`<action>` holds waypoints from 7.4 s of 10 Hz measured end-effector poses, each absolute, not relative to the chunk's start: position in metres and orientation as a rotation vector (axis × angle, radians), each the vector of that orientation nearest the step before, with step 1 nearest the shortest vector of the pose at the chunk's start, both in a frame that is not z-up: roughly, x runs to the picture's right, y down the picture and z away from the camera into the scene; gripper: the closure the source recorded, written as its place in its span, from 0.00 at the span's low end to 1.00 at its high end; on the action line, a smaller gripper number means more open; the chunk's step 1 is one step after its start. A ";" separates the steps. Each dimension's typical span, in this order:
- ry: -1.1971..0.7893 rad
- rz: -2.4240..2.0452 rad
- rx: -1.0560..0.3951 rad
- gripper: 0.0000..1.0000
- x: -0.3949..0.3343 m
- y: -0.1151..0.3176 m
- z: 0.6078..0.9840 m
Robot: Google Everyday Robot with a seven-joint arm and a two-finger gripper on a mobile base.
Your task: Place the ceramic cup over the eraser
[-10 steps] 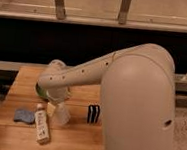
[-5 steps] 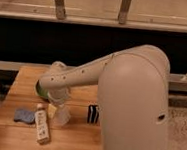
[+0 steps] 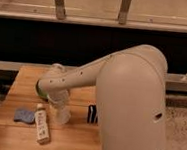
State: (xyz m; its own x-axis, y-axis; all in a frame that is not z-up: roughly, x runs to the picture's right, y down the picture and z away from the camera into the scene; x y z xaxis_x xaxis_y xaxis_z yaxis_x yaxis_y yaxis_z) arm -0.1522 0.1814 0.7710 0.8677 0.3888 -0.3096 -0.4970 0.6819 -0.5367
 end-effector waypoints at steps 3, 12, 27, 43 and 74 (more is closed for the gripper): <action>0.182 0.495 -0.639 0.92 -0.150 0.180 0.769; 0.206 0.626 -0.507 1.00 -0.075 0.066 0.746; 0.414 0.955 -0.412 1.00 0.126 0.029 0.637; 0.289 0.774 -0.476 1.00 0.044 0.092 0.621; 0.210 0.705 -0.638 0.95 0.024 0.138 0.713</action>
State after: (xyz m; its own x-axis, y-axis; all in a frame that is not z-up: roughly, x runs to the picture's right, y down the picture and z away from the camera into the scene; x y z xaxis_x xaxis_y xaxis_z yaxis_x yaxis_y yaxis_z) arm 0.0240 0.1382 0.7131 0.7500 0.5372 -0.3859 -0.6607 0.5822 -0.4738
